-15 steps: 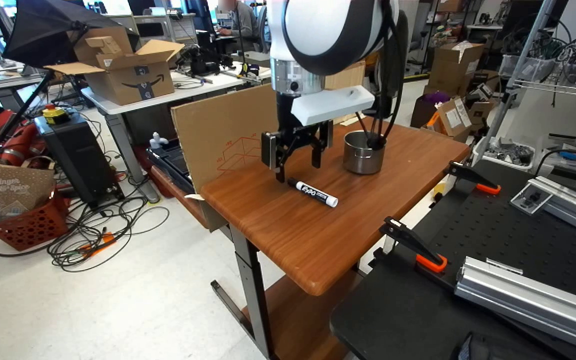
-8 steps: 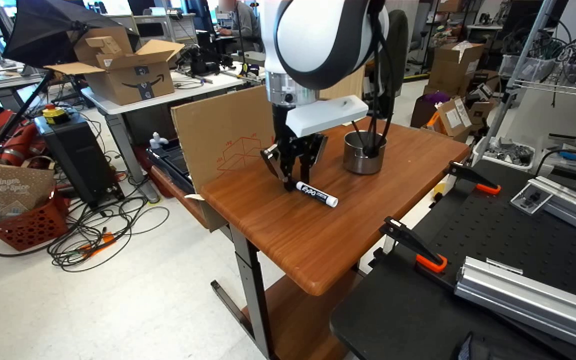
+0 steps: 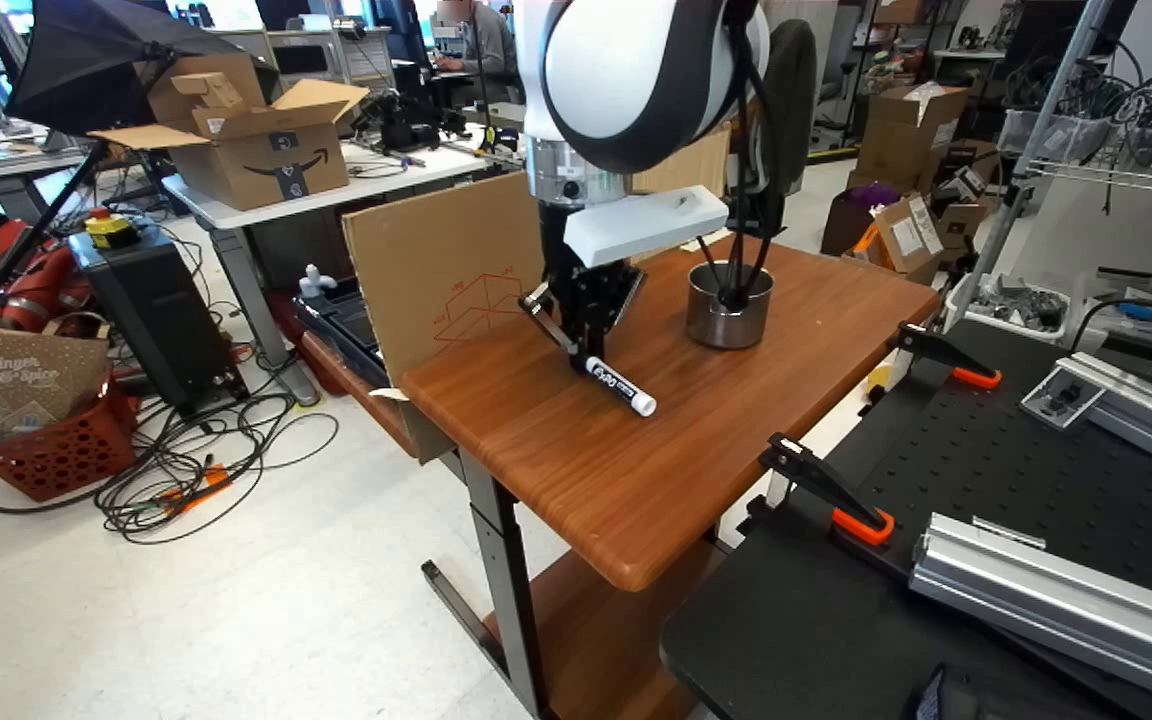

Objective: Put the marker in the pot

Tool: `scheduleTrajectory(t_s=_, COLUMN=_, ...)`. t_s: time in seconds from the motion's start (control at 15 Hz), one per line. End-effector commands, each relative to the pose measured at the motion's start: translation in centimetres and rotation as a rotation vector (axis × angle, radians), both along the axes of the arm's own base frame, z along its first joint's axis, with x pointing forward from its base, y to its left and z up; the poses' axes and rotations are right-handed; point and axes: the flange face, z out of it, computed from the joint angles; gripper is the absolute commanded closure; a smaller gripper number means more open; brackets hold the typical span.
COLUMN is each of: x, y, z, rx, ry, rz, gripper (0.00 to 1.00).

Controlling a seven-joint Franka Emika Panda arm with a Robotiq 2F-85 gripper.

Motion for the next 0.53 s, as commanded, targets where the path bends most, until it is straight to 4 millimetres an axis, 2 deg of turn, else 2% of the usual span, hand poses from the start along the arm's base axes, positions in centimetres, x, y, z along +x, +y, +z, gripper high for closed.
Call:
scheduleTrajectory(t_s=0.0, x=-0.1, y=-0.2, z=2.1, rx=0.006, ry=-0.024, rz=-0.017, gripper=0.95)
scheduleTrajectory(t_s=0.27, x=-1.1, y=-1.3, z=6.3, rx=0.022, ry=-0.125, rz=-0.030, gripper=0.95)
scheduleTrajectory(t_s=0.47, x=-2.6, y=-2.9, z=9.5, rx=0.035, ry=-0.211, rz=-0.042, gripper=0.95)
